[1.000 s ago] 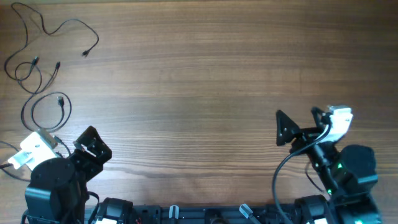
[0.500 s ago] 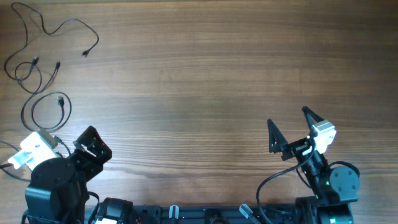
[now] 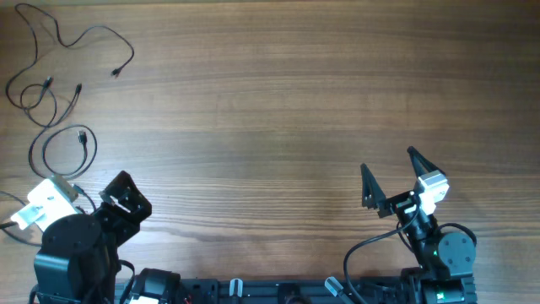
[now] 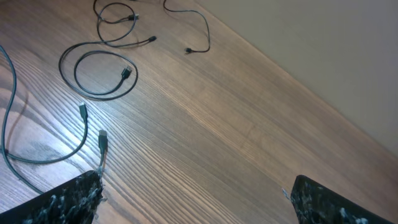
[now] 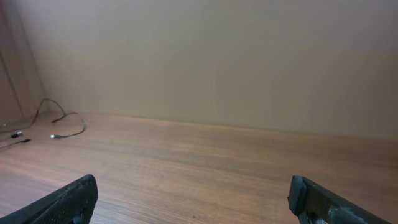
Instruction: Untangle cables
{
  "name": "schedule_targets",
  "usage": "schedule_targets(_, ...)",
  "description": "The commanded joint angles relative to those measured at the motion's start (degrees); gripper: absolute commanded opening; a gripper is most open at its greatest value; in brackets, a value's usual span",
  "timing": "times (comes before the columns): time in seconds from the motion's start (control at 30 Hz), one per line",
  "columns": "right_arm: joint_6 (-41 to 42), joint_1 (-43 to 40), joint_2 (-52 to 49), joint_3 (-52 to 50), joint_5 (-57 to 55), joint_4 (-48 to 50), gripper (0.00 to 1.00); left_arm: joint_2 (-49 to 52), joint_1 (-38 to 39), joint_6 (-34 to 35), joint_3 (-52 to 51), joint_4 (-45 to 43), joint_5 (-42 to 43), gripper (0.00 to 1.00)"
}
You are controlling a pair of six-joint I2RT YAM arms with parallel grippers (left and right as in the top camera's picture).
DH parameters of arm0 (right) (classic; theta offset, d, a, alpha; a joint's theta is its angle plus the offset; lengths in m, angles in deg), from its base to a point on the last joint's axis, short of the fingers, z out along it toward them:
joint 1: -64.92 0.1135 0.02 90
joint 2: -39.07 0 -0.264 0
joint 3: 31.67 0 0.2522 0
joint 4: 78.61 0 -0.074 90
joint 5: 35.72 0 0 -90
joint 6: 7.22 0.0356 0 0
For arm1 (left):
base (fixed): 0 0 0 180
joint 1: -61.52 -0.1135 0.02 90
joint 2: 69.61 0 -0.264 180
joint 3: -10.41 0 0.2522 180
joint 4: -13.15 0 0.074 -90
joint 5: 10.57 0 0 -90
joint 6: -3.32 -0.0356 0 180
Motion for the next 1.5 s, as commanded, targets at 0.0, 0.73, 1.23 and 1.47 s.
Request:
schedule_targets(0.0,-3.0,-0.6,0.9,-0.4,-2.1,-1.9,1.0,0.3,0.3,0.7,-0.1,-0.2,-0.9,1.0)
schedule_targets(0.73,-7.0,-8.2,0.9,-0.3,-10.6,-5.7,1.0,0.3,0.3,0.7,-0.1,-0.2,-0.9,1.0)
schedule_targets(1.23,-4.8,-7.8,0.9,-0.3,-10.4,-5.6,1.0,0.3,0.3,0.7,-0.1,-0.2,-0.9,1.0)
schedule_targets(1.47,-4.8,-7.8,0.9,-0.3,-10.4,-5.4,1.0,0.3,0.3,0.7,-0.1,-0.2,-0.9,1.0)
